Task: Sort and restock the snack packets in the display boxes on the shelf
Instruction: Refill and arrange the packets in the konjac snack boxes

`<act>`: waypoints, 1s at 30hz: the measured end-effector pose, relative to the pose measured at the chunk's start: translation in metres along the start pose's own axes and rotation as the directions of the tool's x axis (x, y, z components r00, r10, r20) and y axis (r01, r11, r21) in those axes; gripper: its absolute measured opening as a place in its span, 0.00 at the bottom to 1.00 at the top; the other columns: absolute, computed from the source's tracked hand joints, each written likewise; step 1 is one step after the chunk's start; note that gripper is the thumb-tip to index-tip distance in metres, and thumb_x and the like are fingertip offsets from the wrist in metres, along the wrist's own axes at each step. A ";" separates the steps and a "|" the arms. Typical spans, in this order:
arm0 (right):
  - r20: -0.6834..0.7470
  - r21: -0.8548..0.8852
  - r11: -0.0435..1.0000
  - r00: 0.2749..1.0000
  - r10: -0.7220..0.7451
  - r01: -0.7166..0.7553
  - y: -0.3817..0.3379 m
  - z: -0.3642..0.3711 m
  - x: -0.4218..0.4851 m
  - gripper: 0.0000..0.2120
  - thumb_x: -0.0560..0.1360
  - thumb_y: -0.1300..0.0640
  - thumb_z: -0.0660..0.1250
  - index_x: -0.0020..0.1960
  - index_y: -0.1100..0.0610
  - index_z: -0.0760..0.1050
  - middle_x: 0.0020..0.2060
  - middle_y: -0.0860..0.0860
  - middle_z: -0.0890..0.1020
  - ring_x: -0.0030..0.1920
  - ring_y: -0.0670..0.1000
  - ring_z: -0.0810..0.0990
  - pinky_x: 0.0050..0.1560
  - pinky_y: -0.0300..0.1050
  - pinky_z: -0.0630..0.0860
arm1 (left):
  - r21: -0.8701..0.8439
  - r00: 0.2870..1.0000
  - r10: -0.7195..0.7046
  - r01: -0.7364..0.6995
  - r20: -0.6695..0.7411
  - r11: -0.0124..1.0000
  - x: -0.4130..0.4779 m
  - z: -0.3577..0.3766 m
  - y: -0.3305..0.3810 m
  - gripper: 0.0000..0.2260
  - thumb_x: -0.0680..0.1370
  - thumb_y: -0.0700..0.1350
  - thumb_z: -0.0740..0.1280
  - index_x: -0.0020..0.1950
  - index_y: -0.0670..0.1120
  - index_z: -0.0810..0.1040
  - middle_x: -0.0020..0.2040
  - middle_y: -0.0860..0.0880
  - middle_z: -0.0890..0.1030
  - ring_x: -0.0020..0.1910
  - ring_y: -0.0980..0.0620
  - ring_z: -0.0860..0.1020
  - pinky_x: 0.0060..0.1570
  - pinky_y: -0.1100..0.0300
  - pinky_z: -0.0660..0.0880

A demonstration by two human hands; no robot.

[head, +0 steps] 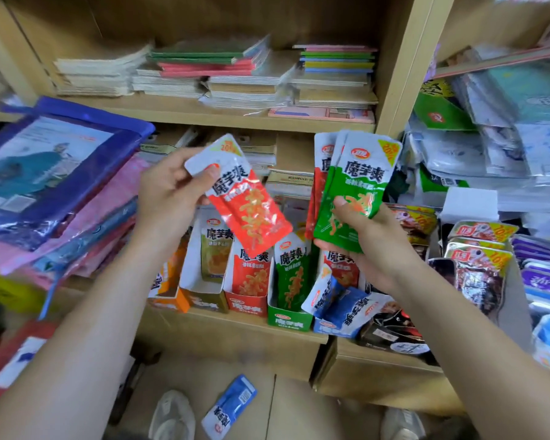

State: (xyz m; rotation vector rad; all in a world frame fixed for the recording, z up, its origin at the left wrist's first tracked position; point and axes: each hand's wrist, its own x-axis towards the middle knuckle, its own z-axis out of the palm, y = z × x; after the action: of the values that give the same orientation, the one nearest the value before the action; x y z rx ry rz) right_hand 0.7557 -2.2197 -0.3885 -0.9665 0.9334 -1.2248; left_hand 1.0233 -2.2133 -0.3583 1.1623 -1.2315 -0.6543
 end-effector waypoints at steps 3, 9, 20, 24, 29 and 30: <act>-0.015 0.028 0.998 0.998 0.057 -0.056 0.001 0.000 0.003 0.08 0.80 0.62 0.68 0.58 0.56 0.78 0.51 0.50 0.87 0.50 0.55 0.87 0.45 0.57 0.84 | 0.152 0.998 0.060 -0.065 0.032 0.986 -0.003 -0.017 -0.010 0.12 0.78 0.37 0.71 0.51 0.55 0.80 0.42 0.61 0.86 0.43 0.62 0.84 0.42 0.67 0.78; 0.058 -0.035 0.998 0.996 0.061 -0.059 0.003 -0.002 0.002 0.14 0.79 0.66 0.66 0.65 0.60 0.74 0.56 0.56 0.85 0.54 0.60 0.85 0.47 0.56 0.84 | 0.312 0.981 0.066 -0.121 0.183 0.942 -0.014 -0.015 -0.033 0.09 0.78 0.36 0.72 0.52 0.50 0.81 0.42 0.63 0.85 0.42 0.63 0.83 0.42 0.67 0.78; 0.146 0.054 0.995 0.986 0.080 -0.089 0.006 0.003 -0.004 0.17 0.75 0.63 0.67 0.63 0.61 0.77 0.59 0.60 0.84 0.55 0.61 0.85 0.44 0.56 0.84 | 0.097 0.961 -0.158 0.139 0.227 0.986 -0.028 0.033 -0.012 0.22 0.79 0.48 0.71 0.73 0.52 0.73 0.59 0.54 0.83 0.57 0.60 0.81 0.55 0.63 0.78; 0.232 0.012 0.991 0.964 0.130 -0.136 0.004 0.002 -0.004 0.15 0.76 0.60 0.66 0.62 0.60 0.77 0.58 0.59 0.85 0.54 0.60 0.86 0.45 0.57 0.85 | -0.084 0.945 -0.256 0.277 0.202 0.957 -0.035 0.056 -0.011 0.20 0.78 0.45 0.73 0.68 0.49 0.74 0.54 0.48 0.84 0.50 0.53 0.84 0.41 0.65 0.79; 0.211 -0.087 0.993 0.973 0.091 -0.074 0.005 -0.001 0.000 0.15 0.76 0.54 0.67 0.61 0.59 0.79 0.58 0.55 0.85 0.59 0.56 0.84 0.55 0.55 0.82 | -0.091 0.978 -0.169 0.180 0.122 0.979 -0.033 0.065 -0.015 0.06 0.77 0.41 0.73 0.52 0.50 0.83 0.44 0.54 0.87 0.38 0.60 0.81 0.36 0.64 0.77; 0.176 -0.143 0.989 0.983 0.051 -0.026 0.007 -0.002 0.002 0.14 0.75 0.52 0.67 0.58 0.58 0.81 0.56 0.53 0.86 0.59 0.52 0.84 0.60 0.54 0.79 | -0.096 0.982 -0.155 0.165 0.109 0.982 -0.033 0.064 -0.015 0.05 0.77 0.41 0.73 0.51 0.50 0.83 0.43 0.54 0.87 0.37 0.60 0.81 0.36 0.65 0.77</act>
State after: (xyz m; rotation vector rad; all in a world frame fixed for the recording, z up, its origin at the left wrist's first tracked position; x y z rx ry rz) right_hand 0.7562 -2.2213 -0.3955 -1.1454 0.8993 -1.0313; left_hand 0.9565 -2.2095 -0.3894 1.1596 -1.1814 -0.8982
